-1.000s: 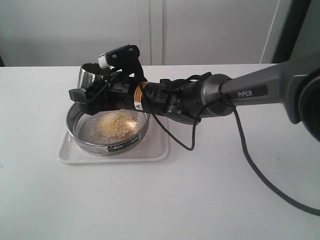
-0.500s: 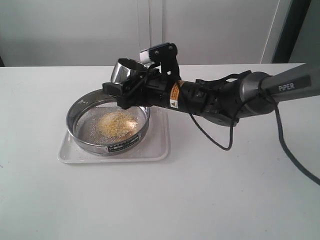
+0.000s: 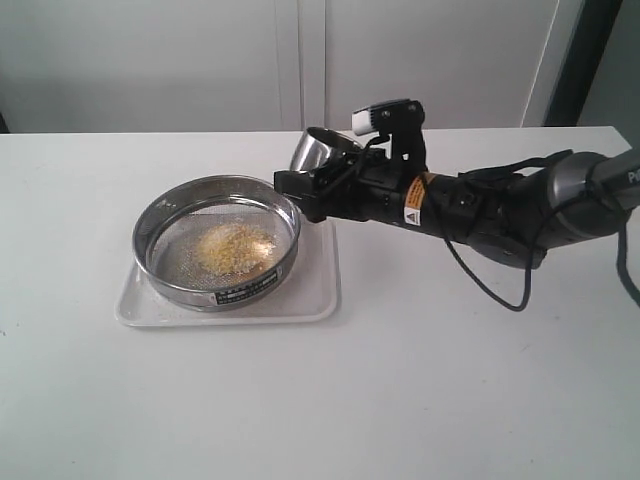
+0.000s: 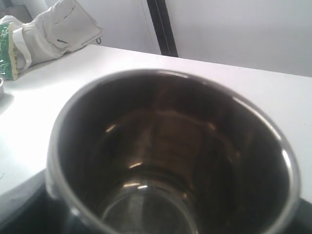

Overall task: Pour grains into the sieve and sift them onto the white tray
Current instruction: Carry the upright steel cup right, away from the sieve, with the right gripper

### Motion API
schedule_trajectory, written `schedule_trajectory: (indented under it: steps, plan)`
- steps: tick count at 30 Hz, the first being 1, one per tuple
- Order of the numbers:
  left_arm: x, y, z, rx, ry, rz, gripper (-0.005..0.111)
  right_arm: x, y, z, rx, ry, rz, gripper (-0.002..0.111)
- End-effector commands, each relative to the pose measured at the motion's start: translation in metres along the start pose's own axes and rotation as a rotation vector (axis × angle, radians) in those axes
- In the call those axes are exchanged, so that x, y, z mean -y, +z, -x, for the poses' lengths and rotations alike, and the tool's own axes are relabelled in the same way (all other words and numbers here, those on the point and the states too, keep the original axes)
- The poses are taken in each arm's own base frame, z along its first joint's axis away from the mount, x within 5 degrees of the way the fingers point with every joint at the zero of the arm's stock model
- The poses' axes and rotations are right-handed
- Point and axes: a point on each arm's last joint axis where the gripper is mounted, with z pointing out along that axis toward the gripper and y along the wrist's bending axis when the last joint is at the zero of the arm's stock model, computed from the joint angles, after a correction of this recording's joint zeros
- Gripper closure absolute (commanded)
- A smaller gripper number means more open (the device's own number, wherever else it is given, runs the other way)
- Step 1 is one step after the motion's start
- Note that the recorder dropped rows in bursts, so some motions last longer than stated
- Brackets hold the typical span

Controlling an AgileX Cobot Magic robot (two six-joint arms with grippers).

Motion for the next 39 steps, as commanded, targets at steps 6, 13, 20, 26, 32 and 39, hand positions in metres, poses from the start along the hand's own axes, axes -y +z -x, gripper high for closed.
schedule_trajectory:
  steps: [6, 13, 20, 26, 32, 39]
  plan:
    - [0.000, 0.001, -0.004, -0.016, -0.013, -0.004, 0.107, 0.030, -0.031, 0.003, 0.033, 0.004, -0.093, 0.108]
    - [0.000, 0.001, -0.004, -0.016, -0.013, -0.004, 0.107, 0.054, -0.046, 0.008, 0.052, 0.004, -0.172, 0.108]
    - [0.000, 0.001, -0.004, -0.016, -0.013, -0.004, 0.107, 0.080, -0.063, 0.009, 0.026, -0.083, -0.313, 0.108]
    - [0.000, 0.001, -0.004, -0.016, -0.013, -0.004, 0.107, 0.094, -0.066, 0.006, 0.040, -0.156, -0.423, 0.108]
    - [0.000, 0.001, -0.004, -0.016, -0.013, -0.004, 0.107, 0.106, -0.063, -0.009, 0.051, -0.163, -0.481, 0.108]
    - [0.000, 0.001, -0.004, -0.016, -0.013, -0.004, 0.107, 0.117, -0.053, -0.024, 0.032, -0.218, -0.478, 0.108]
